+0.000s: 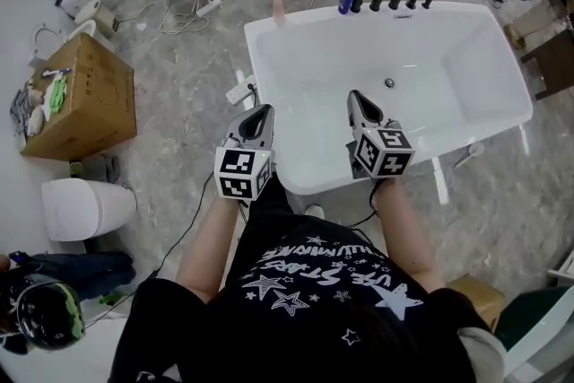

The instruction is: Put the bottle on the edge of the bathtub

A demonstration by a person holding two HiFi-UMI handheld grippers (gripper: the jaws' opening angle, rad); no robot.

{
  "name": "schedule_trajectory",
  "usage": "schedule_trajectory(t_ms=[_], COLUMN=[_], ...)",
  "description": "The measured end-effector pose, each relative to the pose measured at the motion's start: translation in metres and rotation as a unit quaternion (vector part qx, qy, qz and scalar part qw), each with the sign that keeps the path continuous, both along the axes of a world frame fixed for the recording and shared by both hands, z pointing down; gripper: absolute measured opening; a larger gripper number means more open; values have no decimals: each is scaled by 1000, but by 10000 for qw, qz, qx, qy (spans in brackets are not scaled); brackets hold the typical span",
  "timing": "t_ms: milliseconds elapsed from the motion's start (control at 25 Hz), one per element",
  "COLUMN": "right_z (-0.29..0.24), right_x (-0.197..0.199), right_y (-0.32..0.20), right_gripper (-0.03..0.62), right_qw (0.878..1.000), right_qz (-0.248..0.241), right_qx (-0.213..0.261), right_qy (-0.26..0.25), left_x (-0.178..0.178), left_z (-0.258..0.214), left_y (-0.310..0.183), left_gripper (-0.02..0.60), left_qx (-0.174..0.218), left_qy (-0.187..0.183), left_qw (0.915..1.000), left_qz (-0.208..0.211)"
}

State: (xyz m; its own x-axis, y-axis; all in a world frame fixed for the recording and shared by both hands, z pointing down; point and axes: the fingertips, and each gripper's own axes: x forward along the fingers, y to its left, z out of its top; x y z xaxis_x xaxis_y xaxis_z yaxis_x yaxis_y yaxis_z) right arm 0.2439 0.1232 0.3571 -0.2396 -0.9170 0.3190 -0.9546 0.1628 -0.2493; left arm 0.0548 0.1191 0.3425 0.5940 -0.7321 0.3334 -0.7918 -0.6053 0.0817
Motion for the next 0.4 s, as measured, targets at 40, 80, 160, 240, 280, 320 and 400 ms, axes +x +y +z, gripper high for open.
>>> schedule_trajectory(t_ms=[40,80,160,240,280,320,400], right_z=[2,4,7,9,9,9,8], right_x=[2,4,6,6,6,6,6], right_y=[8,17,32,46,53,60,72], right_gripper=[14,14,14,14,14,14,14], right_qw=[10000,10000,10000,9999,9998,9998,9996], right_qz=[-15,-32,-80,-146,-179,-209,-264], right_qx=[-19,-37,-58,-61,-59,-56,-48], right_qy=[-5,-10,-7,16,29,37,48], left_x=[1,1,1,-1,-1,-2,-2], left_z=[0,0,0,0,0,-1,-2], left_y=[7,14,28,42,49,55,68], left_gripper=[14,14,15,14,14,15,14], left_qx=[14,26,39,32,30,31,38], left_qy=[1,-3,-13,3,16,26,34], left_qw=[10000,10000,9999,9998,9997,9996,9995], left_qz=[-29,-58,-129,-211,-244,-270,-309])
